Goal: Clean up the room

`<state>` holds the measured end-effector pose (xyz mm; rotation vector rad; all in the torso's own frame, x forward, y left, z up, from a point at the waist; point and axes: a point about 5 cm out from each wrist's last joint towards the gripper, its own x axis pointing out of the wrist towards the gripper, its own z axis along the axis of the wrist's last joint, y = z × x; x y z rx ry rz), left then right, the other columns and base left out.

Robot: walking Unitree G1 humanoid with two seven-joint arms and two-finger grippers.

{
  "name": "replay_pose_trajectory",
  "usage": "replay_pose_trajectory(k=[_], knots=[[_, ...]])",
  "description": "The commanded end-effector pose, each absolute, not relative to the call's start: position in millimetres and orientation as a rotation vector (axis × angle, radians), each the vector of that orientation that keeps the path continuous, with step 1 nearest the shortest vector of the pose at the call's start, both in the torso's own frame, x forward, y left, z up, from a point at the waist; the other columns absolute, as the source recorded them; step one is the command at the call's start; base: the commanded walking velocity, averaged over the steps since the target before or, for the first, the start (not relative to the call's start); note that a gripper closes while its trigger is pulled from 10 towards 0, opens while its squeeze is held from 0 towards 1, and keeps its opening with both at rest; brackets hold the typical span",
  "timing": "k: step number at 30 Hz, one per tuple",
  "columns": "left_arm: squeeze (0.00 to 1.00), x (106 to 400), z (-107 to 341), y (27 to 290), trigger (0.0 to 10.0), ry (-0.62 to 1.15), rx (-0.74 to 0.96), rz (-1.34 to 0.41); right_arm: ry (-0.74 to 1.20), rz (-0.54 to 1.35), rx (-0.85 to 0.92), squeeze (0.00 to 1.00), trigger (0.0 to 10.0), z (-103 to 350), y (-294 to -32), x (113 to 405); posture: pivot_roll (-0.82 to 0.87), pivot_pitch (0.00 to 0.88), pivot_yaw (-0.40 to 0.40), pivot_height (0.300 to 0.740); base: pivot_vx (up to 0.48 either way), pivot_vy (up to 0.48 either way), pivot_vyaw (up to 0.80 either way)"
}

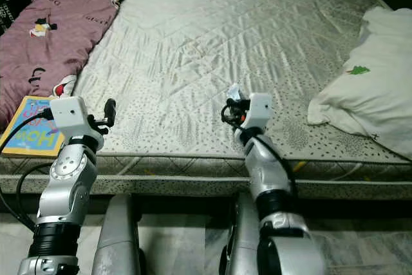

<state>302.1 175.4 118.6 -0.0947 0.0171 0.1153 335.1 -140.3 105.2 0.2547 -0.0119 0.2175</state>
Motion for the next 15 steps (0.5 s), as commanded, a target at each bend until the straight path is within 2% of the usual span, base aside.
replay_pose_trajectory(k=[1, 4, 8, 9, 15], knots=[[0.00, 300, 119, 175, 10.0, 0.013, -0.091, 0.115, -0.078, 0.239, 0.194, 0.00, 0.0, 116, -139, 332, 0.04, 0.000, -0.002, 0.535, 0.000, 0.000, 0.00], [0.00, 299, 119, 173, 10.0, 0.012, -0.082, 0.102, -0.109, 0.222, 0.182, 0.00, 0.0, 117, -147, 321, 0.06, 0.000, -0.010, 0.535, 0.000, 0.000, 0.00], [0.00, 296, 117, 177, 10.0, 0.017, -0.085, 0.117, -0.121, 0.222, 0.171, 0.00, 0.0, 121, -144, 318, 0.05, 0.000, -0.007, 0.535, 0.000, 0.000, 0.00], [0.00, 294, 114, 178, 10.0, 0.023, -0.085, 0.122, -0.127, 0.223, 0.166, 0.00, 10.0, 123, -141, 316, 0.05, 0.000, -0.007, 0.535, 0.000, 0.000, 0.00], [0.00, 293, 109, 175, 10.0, 0.043, -0.096, 0.117, -0.149, 0.205, 0.178, 0.00, 10.0, 126, -136, 312, 0.05, 0.000, 0.006, 0.535, 0.000, 0.000, 0.00]])
